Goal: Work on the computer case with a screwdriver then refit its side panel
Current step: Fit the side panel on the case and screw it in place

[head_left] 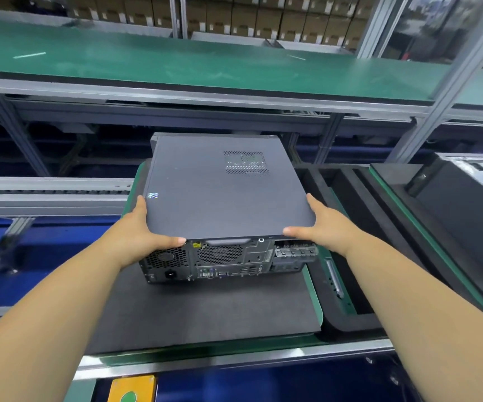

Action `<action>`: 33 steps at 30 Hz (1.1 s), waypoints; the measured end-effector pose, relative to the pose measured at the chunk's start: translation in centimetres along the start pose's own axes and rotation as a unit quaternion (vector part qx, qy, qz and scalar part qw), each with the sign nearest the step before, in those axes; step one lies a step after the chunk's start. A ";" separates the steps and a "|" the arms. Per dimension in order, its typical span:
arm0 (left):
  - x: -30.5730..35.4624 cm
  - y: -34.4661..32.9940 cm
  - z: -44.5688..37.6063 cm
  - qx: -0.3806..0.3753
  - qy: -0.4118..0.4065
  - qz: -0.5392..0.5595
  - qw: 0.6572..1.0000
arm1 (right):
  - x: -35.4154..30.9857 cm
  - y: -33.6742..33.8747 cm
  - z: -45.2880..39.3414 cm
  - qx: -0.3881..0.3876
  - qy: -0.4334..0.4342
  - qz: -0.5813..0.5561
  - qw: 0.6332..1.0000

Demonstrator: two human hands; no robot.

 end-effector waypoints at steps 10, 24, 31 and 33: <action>11.6 -2.4 2.9 0.090 -0.229 -0.047 0.968 | 11.3 6.2 0.2 0.134 -0.111 -0.043 0.984; 26.5 -16.4 6.6 0.013 -0.338 -0.066 0.939 | 22.4 6.1 -2.2 0.056 -0.161 0.060 0.984; 31.3 -21.2 8.1 0.022 -0.385 -0.093 0.918 | 24.6 4.3 -3.3 -0.010 -0.119 0.117 0.986; 32.1 -22.4 8.4 0.025 -0.395 -0.125 0.910 | 24.8 4.0 -3.5 -0.008 -0.105 0.105 0.989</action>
Point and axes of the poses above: each hand's wrist, its own z-axis away from the middle knuckle, its own y-axis out of the back of the hand, x = y × z, the point moved 8 cm from there along -z, towards the middle knuckle, and after that the axes turned 10 degrees about x, right-handed, at the moved point
